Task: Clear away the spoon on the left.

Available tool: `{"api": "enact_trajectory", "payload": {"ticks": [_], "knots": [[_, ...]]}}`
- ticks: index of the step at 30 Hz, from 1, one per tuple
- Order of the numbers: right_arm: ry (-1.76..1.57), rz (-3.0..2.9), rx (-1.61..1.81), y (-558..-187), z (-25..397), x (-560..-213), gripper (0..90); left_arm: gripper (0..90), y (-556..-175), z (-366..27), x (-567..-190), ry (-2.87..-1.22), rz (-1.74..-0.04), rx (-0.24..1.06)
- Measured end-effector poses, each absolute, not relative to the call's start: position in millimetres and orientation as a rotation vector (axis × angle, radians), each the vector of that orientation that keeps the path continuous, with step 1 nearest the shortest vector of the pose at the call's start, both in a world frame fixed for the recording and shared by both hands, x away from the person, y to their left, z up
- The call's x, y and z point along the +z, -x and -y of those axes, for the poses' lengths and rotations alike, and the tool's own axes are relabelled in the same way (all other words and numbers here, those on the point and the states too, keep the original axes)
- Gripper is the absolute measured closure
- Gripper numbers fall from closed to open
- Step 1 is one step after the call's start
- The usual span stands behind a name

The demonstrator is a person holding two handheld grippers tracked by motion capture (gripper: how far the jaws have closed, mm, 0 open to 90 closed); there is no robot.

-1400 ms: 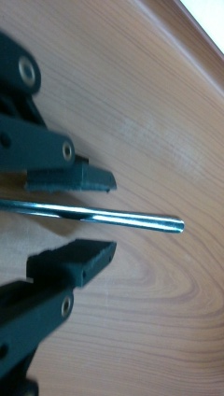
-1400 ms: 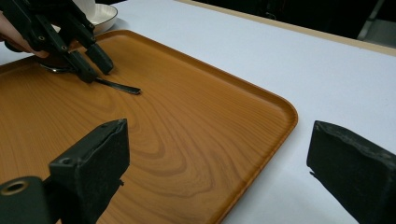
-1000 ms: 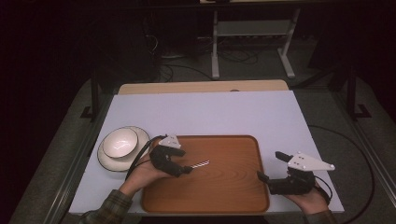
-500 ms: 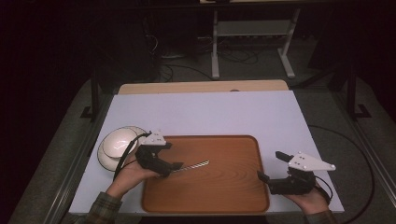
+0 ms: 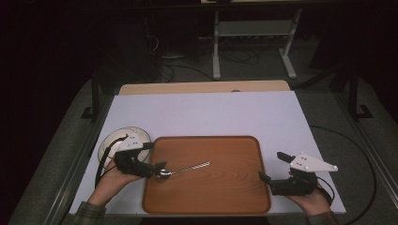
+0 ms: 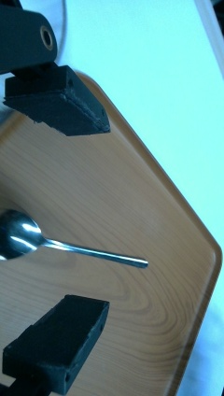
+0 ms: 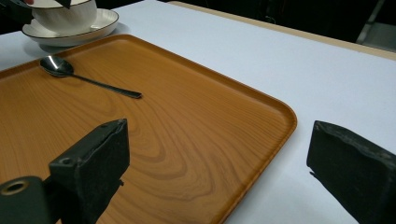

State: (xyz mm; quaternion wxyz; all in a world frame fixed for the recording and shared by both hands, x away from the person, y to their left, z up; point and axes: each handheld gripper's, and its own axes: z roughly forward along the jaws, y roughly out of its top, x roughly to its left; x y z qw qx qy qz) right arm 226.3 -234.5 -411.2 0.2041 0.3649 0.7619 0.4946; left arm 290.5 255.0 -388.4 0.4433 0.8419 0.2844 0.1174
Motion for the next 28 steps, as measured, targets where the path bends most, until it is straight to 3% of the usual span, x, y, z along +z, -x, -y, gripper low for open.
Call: {"api": "enact_trajectory", "payload": {"ticks": [28], "knots": [[-1.020,-2.129,1.378,-226.2,234.3,-411.3,5.2,12.6,-271.1,-306.6,-388.9,-2.002,-0.804,0.408]]}}
